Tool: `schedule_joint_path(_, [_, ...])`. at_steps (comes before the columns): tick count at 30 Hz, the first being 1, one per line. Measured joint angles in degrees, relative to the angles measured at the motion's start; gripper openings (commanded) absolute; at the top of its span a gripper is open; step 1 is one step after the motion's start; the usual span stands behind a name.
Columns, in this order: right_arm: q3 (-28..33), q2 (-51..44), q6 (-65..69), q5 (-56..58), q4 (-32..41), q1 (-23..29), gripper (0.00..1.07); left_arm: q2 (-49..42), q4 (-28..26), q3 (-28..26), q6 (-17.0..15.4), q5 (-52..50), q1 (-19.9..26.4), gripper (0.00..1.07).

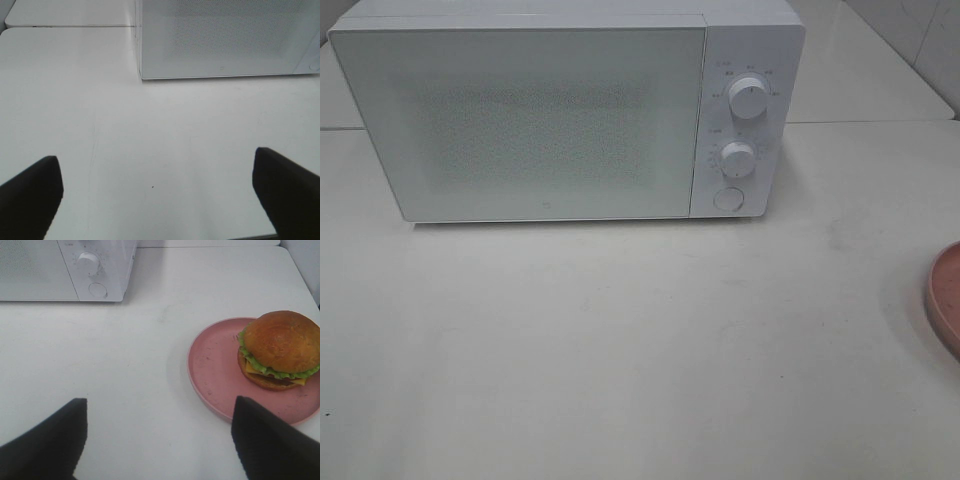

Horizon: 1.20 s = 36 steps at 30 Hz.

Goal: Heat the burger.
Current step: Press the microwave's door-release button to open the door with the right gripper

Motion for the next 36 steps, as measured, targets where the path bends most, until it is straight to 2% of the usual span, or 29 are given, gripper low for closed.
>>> schedule_joint_path(21, [0.0,0.17,0.0,0.0,0.0,0.0,0.76,0.0,0.0,0.0,0.0,0.0,0.0,0.98])
schedule_joint_path(29, [-3.15,6.65,0.74,-2.18,0.0,0.0,0.76,0.0,0.0,0.0,0.0,0.0,0.0,0.98])
schedule_joint_path(36, [-3.38,13.41,1.43,-5.96,0.0,0.0,0.76,0.0,0.0,0.0,0.0,0.0,0.0,0.98])
